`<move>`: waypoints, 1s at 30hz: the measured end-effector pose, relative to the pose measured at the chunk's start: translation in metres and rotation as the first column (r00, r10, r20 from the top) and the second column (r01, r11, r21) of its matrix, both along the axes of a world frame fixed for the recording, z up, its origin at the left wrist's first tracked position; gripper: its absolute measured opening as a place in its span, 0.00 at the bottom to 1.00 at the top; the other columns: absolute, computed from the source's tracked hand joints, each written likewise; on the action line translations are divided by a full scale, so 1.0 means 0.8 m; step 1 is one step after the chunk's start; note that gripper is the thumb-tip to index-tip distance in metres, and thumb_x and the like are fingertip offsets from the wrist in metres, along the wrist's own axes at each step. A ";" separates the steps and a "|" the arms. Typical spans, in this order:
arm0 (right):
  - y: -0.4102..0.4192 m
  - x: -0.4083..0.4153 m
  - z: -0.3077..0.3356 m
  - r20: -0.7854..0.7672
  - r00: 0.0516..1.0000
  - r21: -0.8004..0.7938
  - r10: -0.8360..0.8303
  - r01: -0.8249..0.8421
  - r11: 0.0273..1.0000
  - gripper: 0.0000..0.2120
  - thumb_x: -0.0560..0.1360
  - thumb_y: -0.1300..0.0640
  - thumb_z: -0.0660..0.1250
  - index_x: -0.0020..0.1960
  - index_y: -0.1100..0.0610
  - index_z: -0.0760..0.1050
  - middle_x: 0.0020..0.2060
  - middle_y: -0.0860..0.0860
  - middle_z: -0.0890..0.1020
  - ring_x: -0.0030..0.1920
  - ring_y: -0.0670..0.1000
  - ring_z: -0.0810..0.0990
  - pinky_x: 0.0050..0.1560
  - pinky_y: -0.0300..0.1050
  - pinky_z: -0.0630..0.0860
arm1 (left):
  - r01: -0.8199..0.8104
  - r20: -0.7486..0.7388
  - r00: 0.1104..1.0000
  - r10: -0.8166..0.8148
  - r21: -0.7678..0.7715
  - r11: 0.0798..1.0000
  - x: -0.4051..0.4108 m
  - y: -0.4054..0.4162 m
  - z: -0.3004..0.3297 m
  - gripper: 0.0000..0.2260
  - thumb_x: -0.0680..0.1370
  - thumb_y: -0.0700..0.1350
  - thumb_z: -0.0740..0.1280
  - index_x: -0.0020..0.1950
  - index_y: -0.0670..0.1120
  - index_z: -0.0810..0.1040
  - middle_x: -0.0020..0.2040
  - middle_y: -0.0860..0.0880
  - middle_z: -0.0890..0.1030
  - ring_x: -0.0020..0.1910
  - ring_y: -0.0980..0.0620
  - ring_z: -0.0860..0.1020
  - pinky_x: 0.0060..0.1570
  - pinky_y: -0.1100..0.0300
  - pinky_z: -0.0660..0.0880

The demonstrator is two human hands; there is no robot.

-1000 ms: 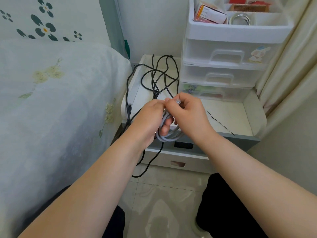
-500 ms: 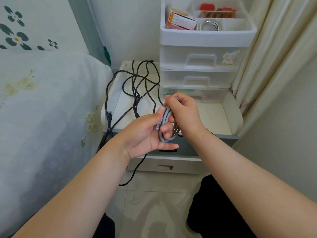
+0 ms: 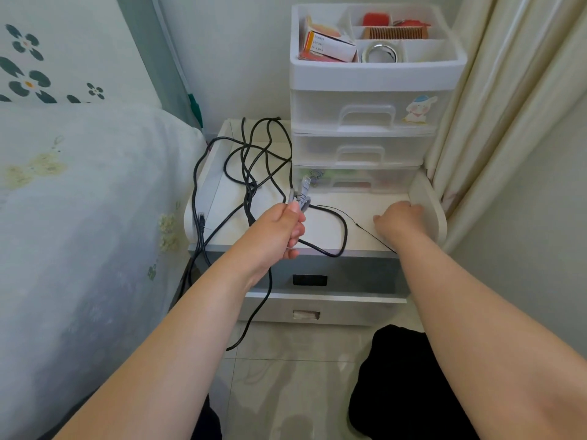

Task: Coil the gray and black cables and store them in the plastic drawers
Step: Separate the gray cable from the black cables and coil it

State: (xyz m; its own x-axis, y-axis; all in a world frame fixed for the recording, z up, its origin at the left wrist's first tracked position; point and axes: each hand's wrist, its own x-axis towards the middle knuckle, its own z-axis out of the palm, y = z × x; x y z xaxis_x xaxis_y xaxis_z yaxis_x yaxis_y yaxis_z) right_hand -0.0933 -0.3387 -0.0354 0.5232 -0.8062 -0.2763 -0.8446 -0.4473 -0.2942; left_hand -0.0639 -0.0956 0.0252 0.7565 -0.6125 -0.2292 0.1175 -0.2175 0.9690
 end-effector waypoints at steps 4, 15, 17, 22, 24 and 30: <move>-0.005 -0.001 -0.002 -0.104 0.994 -0.013 0.043 -0.045 0.999 0.19 0.79 0.62 0.56 0.69 0.65 0.63 0.70 0.62 0.63 0.70 0.59 0.63 0.61 0.55 0.70 | -0.016 0.002 1.000 0.016 0.047 0.999 0.009 0.003 -0.001 0.11 0.83 0.52 0.54 0.51 0.48 0.71 0.37 0.52 0.70 0.38 0.55 0.68 0.51 0.52 0.77; 0.092 -0.012 0.120 0.476 0.824 0.129 0.306 -0.409 0.903 0.12 0.81 0.57 0.57 0.41 0.57 0.73 0.33 0.49 0.78 0.31 0.47 0.73 0.33 0.41 0.69 | -0.136 0.185 0.970 0.157 -0.121 0.983 0.020 0.006 0.005 0.10 0.83 0.49 0.54 0.50 0.49 0.73 0.35 0.54 0.70 0.37 0.55 0.70 0.49 0.53 0.76; 0.113 -0.033 0.135 0.425 0.819 0.128 0.385 -0.476 0.870 0.12 0.80 0.58 0.57 0.40 0.60 0.71 0.32 0.50 0.77 0.31 0.49 0.74 0.32 0.41 0.72 | -0.152 0.155 0.971 0.184 -0.197 0.969 0.020 0.007 0.008 0.10 0.84 0.49 0.54 0.51 0.48 0.74 0.34 0.55 0.70 0.35 0.57 0.70 0.45 0.57 0.75; 0.133 -0.049 0.145 0.372 0.809 0.110 0.454 -0.524 0.844 0.11 0.80 0.56 0.58 0.42 0.59 0.73 0.34 0.51 0.79 0.36 0.55 0.79 0.44 0.54 0.80 | -0.143 0.063 0.983 0.172 -0.327 0.934 0.014 0.010 0.012 0.10 0.84 0.48 0.55 0.54 0.46 0.73 0.29 0.58 0.70 0.35 0.56 0.69 0.41 0.59 0.73; 0.137 -0.050 0.146 0.368 0.797 0.076 0.480 -0.540 0.839 0.10 0.79 0.56 0.58 0.41 0.55 0.72 0.34 0.49 0.79 0.39 0.55 0.80 0.46 0.54 0.80 | -0.113 0.073 0.987 0.143 -0.319 0.941 0.011 0.011 0.013 0.11 0.84 0.48 0.55 0.57 0.44 0.72 0.29 0.59 0.71 0.34 0.57 0.70 0.42 0.58 0.72; 0.156 -0.045 0.144 0.337 0.744 -0.093 0.577 -0.583 0.807 0.08 0.80 0.53 0.58 0.46 0.56 0.71 0.43 0.53 0.80 0.42 0.56 0.79 0.46 0.52 0.77 | 0.051 0.191 0.981 -0.019 -0.163 0.985 0.000 0.010 0.010 0.12 0.84 0.50 0.54 0.55 0.43 0.72 0.30 0.60 0.72 0.36 0.55 0.69 0.45 0.57 0.73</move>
